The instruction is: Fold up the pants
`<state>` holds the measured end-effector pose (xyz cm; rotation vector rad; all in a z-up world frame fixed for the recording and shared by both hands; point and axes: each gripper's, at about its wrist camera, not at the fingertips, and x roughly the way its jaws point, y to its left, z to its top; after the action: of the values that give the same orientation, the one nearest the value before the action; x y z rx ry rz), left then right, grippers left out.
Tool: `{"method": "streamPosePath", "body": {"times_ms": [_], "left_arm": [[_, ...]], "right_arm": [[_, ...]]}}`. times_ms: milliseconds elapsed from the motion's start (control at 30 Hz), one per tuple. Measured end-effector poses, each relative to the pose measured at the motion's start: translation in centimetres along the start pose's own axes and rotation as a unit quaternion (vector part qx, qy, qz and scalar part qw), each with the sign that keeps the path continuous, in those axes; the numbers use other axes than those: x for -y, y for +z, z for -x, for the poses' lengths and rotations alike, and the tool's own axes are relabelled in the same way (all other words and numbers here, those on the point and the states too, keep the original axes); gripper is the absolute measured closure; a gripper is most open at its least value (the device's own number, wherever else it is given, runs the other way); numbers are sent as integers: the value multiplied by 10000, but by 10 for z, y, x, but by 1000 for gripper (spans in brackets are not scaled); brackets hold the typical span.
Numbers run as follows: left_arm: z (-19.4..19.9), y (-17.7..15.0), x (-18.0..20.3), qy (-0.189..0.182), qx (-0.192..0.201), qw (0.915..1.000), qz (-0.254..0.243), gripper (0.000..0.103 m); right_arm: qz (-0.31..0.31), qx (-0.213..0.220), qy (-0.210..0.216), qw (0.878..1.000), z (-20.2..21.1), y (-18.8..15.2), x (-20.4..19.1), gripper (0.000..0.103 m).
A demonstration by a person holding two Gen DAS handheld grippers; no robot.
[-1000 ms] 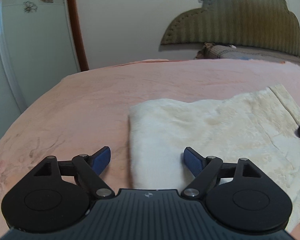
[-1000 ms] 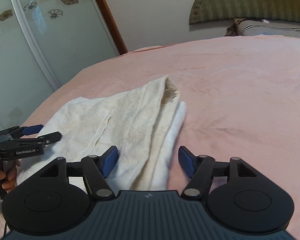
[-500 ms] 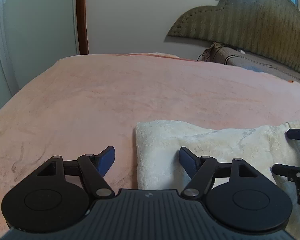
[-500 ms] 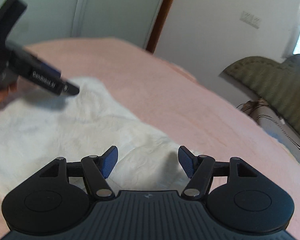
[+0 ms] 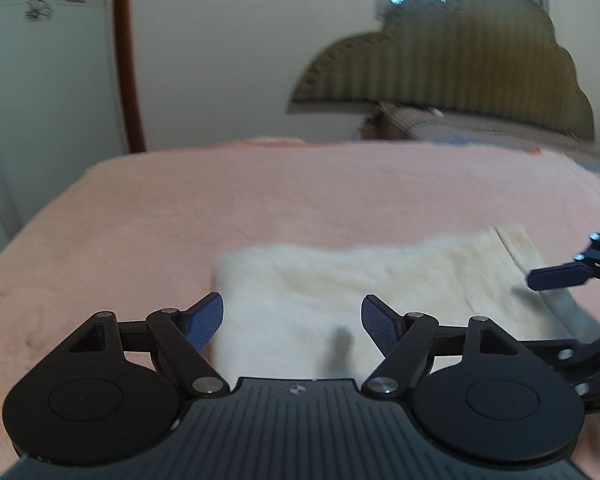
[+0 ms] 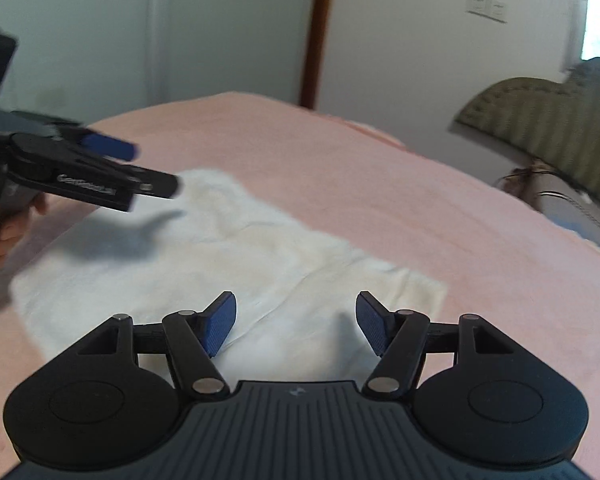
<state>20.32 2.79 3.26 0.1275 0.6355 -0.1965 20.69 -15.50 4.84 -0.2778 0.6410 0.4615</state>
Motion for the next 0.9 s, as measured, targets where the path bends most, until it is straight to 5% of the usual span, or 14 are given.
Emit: {"method": "streamPosePath", "body": {"times_ms": [67,167,267,433,500,633,700,900], "left_arm": [[-11,-19,10,61,-272,9991,-316,23],[1,-41,13,166,9,9986,-503,23],[26,-44,17,196,213,9987,-428,24],[37,-73,27,280,287,9982,-439,20],[41,-76,27,338,283,9985,-324,18],[53,-76,23,406,94,9991,103,16],[53,-77,22,485,58,9986,182,13],[51,-81,18,536,-105,9978,387,5]], "right_arm": [[290,-326,-100,9990,-7,-16,-9,38],[-281,-188,99,9994,0,-35,7,38],[-360,-205,-268,9988,15,-35,6,38],[-461,218,213,9985,37,-43,-11,37],[-266,-2,104,9996,29,-55,-23,37],[-904,95,114,9958,36,-65,-12,37],[-803,141,-186,9965,42,-61,-24,37],[-681,217,-216,9972,36,-73,-32,32]]}}
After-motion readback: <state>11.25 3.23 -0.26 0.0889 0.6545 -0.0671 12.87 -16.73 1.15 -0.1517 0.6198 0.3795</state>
